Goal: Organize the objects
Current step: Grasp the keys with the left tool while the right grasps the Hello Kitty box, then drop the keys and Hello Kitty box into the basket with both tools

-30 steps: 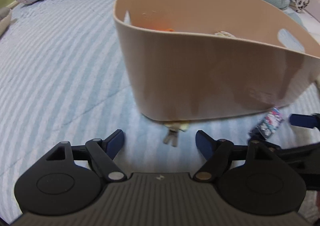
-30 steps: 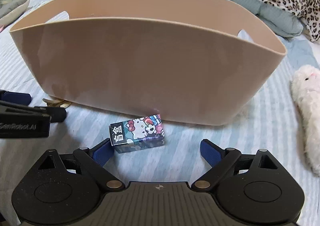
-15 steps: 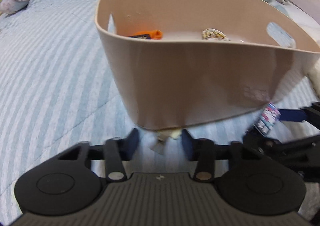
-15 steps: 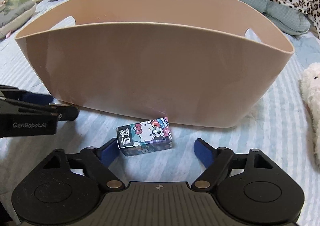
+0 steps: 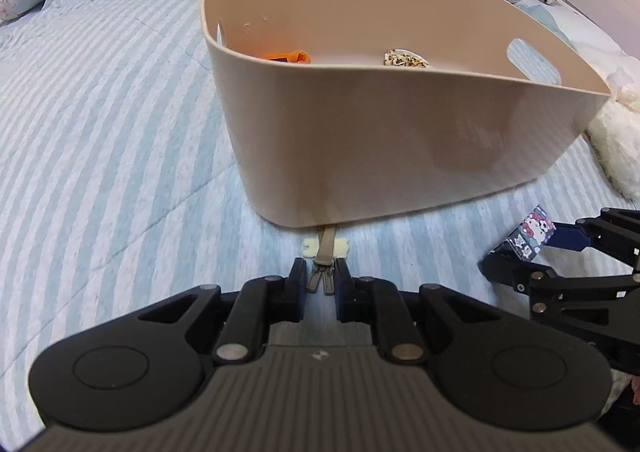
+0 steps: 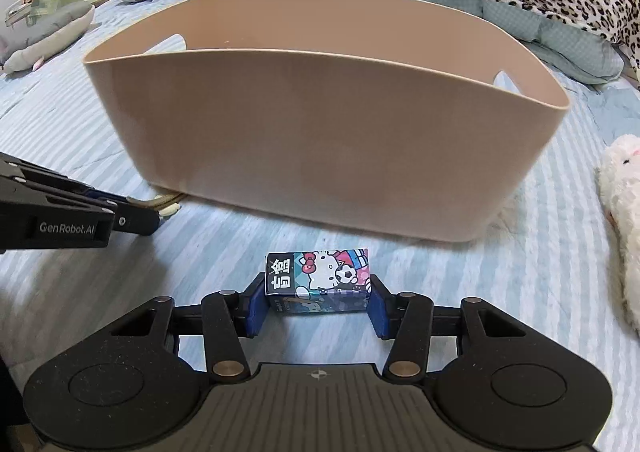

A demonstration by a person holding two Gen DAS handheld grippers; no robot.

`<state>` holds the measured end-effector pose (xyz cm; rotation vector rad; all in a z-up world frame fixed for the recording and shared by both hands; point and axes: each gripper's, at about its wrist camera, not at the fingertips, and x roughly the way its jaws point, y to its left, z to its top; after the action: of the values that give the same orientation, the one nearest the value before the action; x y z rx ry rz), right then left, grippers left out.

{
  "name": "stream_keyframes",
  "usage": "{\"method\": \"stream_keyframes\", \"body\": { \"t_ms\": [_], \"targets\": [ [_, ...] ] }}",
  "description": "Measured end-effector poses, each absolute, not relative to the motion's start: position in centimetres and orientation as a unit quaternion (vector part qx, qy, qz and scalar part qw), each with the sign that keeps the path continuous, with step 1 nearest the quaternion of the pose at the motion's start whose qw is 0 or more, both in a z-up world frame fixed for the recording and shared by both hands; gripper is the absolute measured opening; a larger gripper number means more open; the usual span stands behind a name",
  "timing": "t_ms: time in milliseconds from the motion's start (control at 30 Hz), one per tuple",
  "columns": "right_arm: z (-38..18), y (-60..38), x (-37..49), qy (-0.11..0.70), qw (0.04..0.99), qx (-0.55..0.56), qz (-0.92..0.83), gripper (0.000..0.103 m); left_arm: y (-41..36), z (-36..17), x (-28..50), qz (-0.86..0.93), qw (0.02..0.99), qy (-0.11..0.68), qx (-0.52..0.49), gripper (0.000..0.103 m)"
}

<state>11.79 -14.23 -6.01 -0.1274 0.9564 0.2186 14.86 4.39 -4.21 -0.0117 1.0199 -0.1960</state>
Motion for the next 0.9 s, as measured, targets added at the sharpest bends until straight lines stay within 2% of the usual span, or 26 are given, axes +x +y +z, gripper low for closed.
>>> {"method": "stream_keyframes", "body": {
  "t_ms": [200, 500, 900],
  "targets": [
    [-4.4, -15.2, 10.0, 0.444, 0.887, -0.066, 0.106, 0.047, 3.8, -2.7, 12.7, -0.100, 0.875, 0.473, 0.002, 0.015],
    [-0.5, -15.3, 8.2, 0.412, 0.903, -0.056, 0.108, 0.047, 4.5, 3.0, 9.1, -0.123, 0.900, 0.418, -0.011, 0.015],
    [8.3, -17.5, 7.6, 0.299, 0.948, -0.052, 0.093, 0.047, 4.4, 11.2, 9.6, -0.137, 0.936, 0.323, -0.020, 0.015]
  ]
}}
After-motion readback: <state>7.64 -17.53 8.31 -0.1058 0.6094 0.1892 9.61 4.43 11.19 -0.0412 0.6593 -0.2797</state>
